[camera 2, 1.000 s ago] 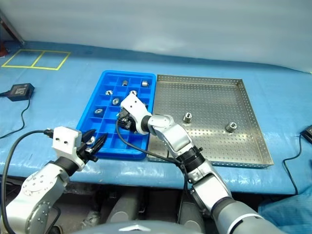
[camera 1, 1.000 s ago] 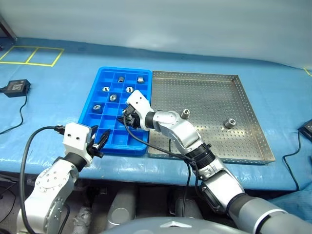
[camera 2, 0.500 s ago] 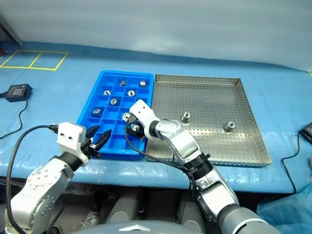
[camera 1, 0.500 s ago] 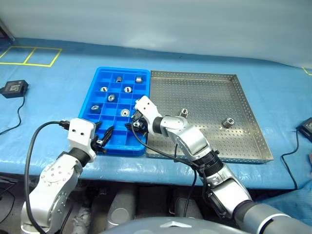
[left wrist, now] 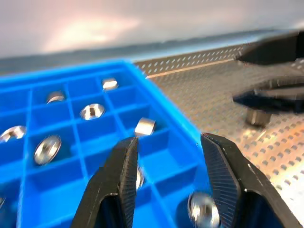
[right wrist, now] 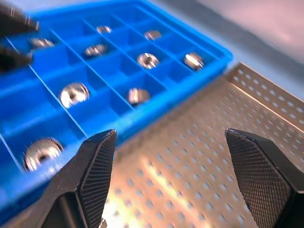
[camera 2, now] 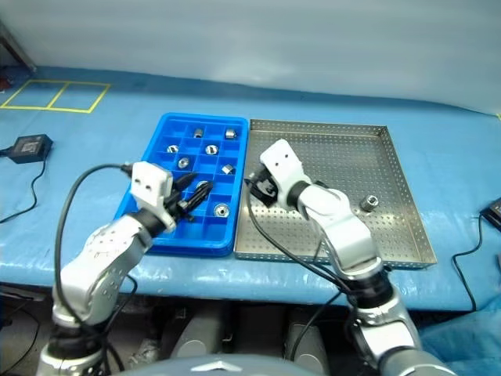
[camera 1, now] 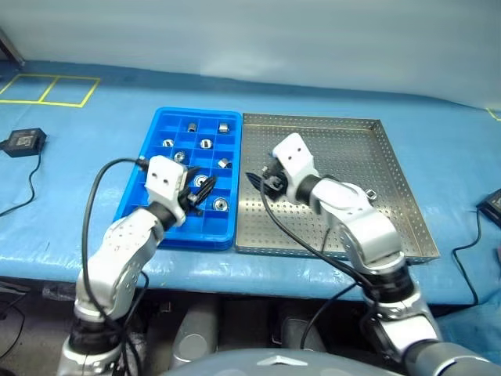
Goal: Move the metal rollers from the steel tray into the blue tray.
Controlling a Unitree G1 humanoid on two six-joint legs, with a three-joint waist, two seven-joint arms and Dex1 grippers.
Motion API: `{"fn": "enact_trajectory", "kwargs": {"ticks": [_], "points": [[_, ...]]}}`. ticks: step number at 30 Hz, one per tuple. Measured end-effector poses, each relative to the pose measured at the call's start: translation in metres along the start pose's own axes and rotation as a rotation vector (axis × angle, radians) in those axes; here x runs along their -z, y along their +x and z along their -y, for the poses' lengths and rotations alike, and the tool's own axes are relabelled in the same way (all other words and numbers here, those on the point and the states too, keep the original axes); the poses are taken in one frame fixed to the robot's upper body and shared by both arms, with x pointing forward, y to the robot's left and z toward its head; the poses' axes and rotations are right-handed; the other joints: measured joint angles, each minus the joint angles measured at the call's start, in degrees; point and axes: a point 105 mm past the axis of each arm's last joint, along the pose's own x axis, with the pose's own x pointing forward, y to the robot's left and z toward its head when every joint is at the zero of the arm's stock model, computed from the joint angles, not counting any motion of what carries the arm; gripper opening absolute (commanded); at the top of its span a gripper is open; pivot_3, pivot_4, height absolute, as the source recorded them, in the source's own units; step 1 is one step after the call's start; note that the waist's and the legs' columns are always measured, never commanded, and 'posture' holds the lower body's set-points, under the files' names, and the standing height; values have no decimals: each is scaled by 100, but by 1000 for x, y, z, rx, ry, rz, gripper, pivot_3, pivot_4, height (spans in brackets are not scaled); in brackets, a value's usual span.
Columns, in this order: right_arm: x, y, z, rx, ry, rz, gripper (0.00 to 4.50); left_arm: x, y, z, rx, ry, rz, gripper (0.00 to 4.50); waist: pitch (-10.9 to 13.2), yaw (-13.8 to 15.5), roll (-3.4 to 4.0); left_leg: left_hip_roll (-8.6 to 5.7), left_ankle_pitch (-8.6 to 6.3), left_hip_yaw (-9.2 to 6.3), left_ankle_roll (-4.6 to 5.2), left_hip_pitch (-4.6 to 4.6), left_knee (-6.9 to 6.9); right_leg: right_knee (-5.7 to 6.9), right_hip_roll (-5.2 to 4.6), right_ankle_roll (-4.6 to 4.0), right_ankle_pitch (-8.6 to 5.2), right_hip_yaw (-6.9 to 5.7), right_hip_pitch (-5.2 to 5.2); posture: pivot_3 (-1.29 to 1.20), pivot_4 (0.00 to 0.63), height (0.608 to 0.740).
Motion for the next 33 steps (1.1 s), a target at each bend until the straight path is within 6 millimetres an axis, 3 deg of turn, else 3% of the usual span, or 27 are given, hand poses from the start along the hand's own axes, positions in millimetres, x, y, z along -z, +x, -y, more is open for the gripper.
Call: {"fn": "enact_trajectory", "kwargs": {"ticks": [6, 15, 17, 20, 33], "points": [[9, -12, -15, -27, -38, -36, 3858, 0, 51, 15, 129, 1, -17, 2278, 0, -324, -1, -7, 1, -2, 6, 3, 5, 2, 7, 2, 1, 5, 7, -64, 150, 740], [24, -18, -26, 9, -9, -67, 3858, 33, 100, 27, 232, -41, -140, 2278, 0, -639, -2, -9, -1, -7, 13, 2, 22, 6, 6, 12, 6, 10, 13, -166, 150, 740], [27, -19, -25, 27, -6, -78, 3858, 41, 105, 28, 243, -37, -171, 2278, 0, -685, -2, -8, -3, -10, 15, 1, 24, 7, 6, 13, 7, 15, 11, -180, 150, 740], [27, -20, -24, 48, -6, -79, 3901, 51, 113, 27, 226, -24, -213, 2824, 0, -779, -2, -8, -3, -16, 16, 1, 26, 8, 5, 16, 9, 17, 11, -192, 150, 740], [27, -21, -27, 73, 18, -68, 3901, 72, 135, 39, 235, 9, -309, 2824, 0, -954, -3, -8, -7, -13, 22, 1, 33, 8, 5, 30, 17, 26, 11, -231, 150, 740]]}}
